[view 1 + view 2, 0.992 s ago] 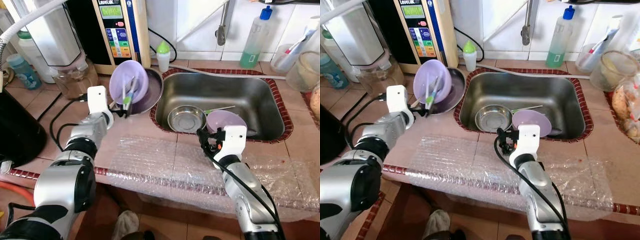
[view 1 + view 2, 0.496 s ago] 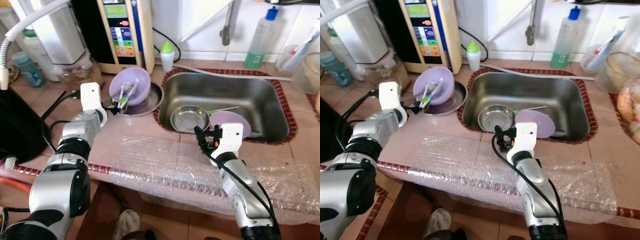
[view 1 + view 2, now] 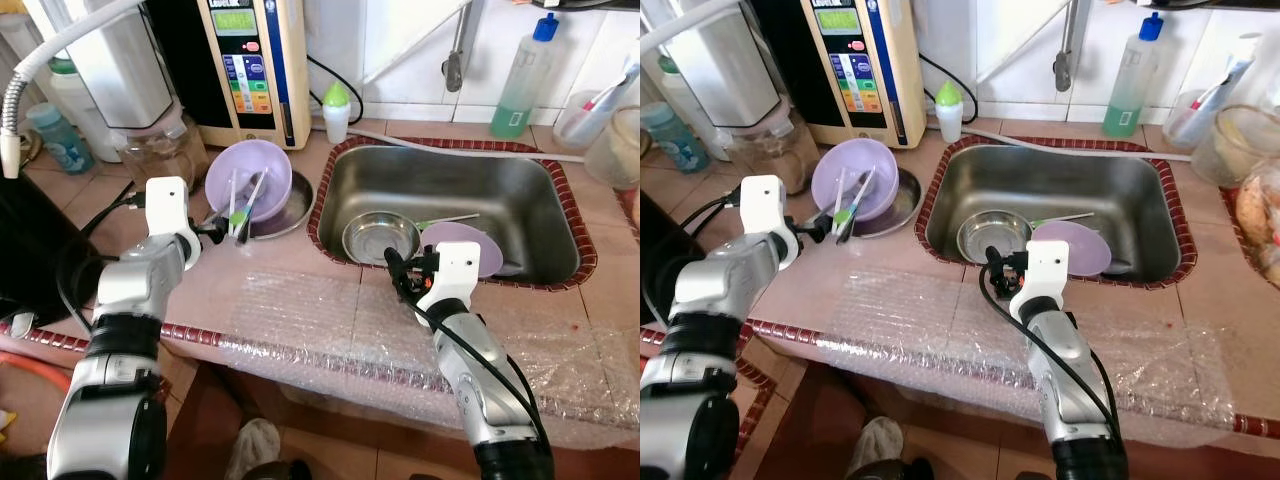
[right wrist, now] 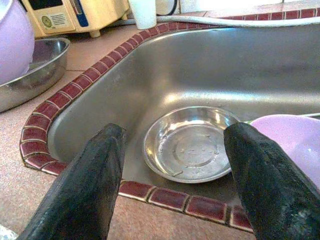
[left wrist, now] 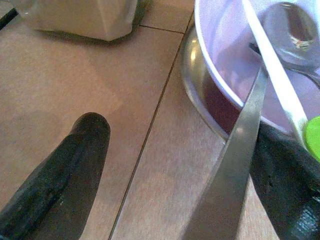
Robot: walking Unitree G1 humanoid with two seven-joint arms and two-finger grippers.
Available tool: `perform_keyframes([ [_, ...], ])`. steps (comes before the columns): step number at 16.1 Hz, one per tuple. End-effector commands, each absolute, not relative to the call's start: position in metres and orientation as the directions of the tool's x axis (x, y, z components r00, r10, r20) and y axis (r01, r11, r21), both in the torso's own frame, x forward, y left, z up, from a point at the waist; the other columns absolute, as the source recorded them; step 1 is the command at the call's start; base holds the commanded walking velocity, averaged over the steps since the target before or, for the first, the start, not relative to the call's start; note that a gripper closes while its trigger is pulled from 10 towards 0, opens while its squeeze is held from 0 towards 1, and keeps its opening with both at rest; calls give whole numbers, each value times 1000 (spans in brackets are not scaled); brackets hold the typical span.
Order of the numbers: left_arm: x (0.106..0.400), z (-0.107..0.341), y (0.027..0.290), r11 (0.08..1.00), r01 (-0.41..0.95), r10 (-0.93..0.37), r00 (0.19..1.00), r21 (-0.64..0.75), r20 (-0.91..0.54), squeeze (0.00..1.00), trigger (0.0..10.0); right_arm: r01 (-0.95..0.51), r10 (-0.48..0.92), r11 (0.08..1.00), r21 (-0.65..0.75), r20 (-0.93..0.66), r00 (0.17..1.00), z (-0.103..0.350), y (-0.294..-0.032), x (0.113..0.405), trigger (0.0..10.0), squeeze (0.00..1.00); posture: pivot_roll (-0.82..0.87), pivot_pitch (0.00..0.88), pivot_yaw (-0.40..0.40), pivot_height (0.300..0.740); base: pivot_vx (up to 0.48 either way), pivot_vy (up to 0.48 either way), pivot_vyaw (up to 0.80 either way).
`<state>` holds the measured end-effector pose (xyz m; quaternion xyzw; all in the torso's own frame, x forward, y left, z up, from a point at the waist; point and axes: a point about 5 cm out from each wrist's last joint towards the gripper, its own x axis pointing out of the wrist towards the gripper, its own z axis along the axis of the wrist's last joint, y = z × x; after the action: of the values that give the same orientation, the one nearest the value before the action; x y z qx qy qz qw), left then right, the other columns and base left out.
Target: Kitchen organization
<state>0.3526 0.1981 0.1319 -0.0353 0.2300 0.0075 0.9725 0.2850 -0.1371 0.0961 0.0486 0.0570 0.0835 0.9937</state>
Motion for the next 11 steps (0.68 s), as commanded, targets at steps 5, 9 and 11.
perform_keyframes([
  [5,335,144,204,998,-47,22,895,-44,-446,0,10000,-173,192,976,130,-148,970,85,-130,290,10000,0,33,0,141,740,0,0,0],
  [9,325,157,199,998,-28,3,901,-51,-434,0,10000,-179,197,976,126,-147,969,84,-130,293,10000,0,44,0,136,740,0,0,0],
  [11,319,157,189,998,2,-32,899,-69,-437,0,10000,-180,197,976,123,-150,969,83,-130,294,10000,0,47,0,132,740,0,0,0],
])
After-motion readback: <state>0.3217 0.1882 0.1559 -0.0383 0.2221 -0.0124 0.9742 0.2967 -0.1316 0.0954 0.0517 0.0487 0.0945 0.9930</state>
